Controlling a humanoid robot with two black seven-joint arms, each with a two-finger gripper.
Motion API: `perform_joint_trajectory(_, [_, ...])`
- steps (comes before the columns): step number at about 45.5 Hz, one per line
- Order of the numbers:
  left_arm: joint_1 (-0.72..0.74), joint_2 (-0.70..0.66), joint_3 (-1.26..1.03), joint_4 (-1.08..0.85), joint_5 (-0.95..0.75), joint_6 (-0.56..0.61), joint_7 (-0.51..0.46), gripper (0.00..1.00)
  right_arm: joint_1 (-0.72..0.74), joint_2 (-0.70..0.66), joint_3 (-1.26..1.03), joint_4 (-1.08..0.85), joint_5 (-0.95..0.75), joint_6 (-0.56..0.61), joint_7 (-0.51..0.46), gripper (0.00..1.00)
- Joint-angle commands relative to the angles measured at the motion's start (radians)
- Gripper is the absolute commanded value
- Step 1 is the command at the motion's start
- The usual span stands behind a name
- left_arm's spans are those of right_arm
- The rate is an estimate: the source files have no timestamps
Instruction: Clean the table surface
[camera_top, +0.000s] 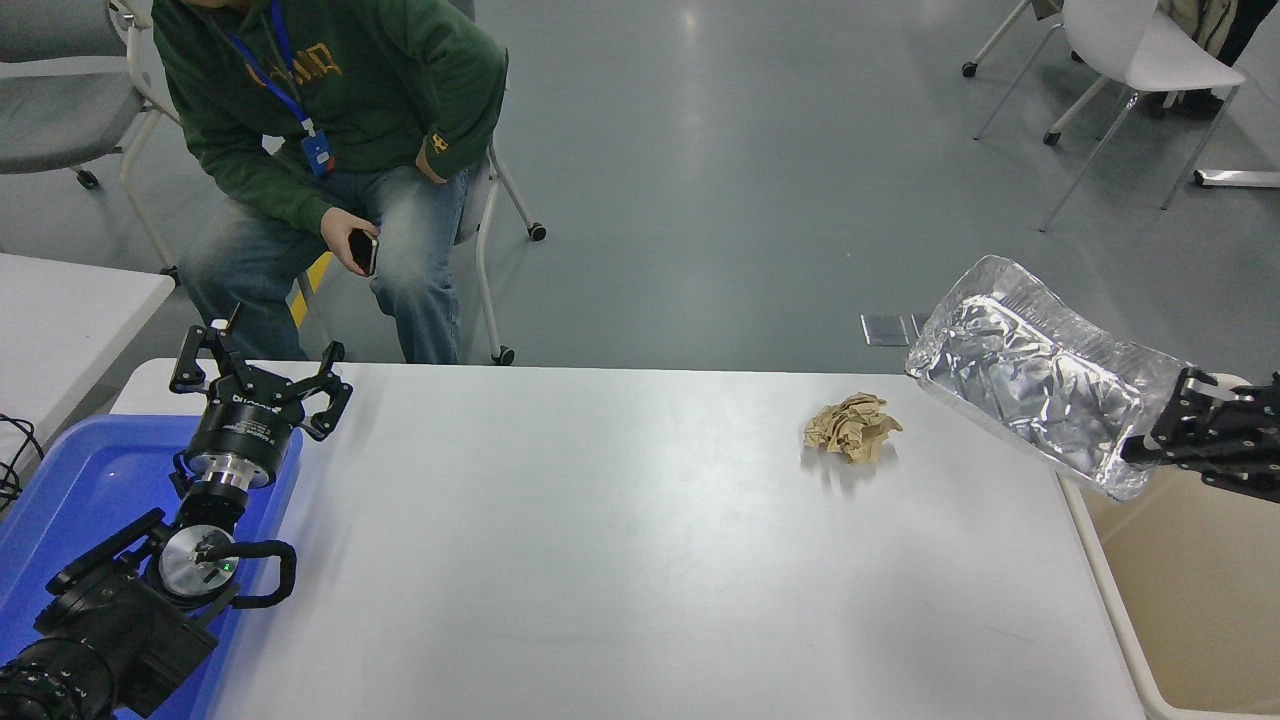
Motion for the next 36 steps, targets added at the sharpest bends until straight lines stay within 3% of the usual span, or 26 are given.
perform_joint_trajectory(1, [0.000,0.000,0.000,0.000,0.000,0.000,0.001,1.00,0.012,-0.010,-0.001,-0.002,-0.005,0.017,-0.002,0.00])
perform_joint_trajectory(18, [0.000,0.000,0.000,0.000,0.000,0.000,0.001,1.00,0.010,-0.002,0.000,-0.043,-0.028,0.014,-0.002,0.00])
perform_joint_trajectory(36, [0.000,0.000,0.000,0.000,0.000,0.000,0.001,1.00,-0.027,0.092,-0.001,-0.405,-0.022,0.004,0.001,0.00])
